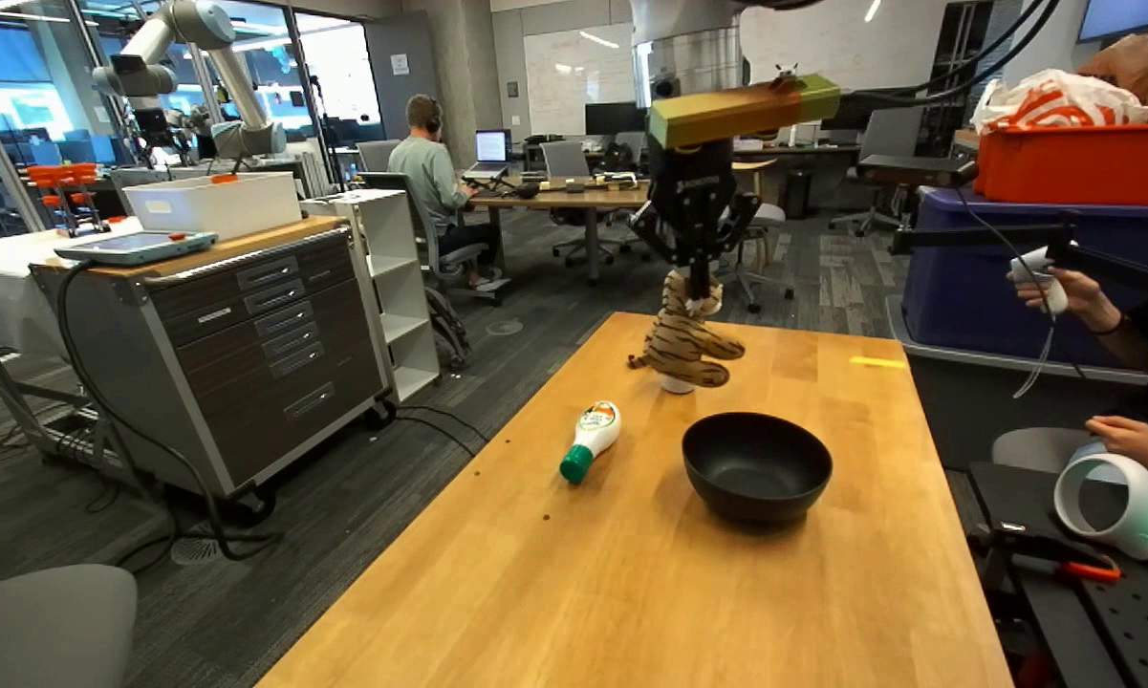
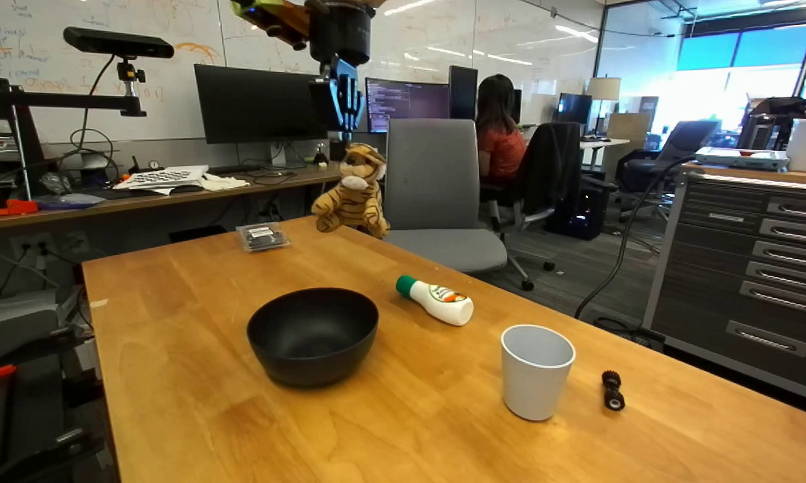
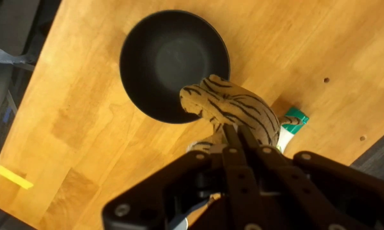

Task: Take the toy tiger from the table and place it in the black bowl

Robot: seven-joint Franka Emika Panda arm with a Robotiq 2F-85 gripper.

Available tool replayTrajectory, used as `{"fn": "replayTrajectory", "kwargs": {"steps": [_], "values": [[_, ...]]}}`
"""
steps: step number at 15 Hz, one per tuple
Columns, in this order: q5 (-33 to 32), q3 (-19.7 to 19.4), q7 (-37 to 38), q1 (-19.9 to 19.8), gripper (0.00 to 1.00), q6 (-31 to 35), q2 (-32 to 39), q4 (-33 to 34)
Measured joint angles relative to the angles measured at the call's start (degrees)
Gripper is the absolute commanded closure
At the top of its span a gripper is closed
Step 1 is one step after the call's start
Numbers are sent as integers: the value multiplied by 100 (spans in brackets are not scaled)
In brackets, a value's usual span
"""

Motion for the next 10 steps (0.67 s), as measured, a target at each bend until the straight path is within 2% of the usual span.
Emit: {"fn": "replayTrajectory", "kwargs": {"steps": [2, 5, 10], "values": [[-45, 62, -86, 3, 99, -215, -229, -148], [-369, 114, -26, 3, 99, -164, -321, -415], [-887, 119, 64, 3, 99, 328, -240, -1086]]}}
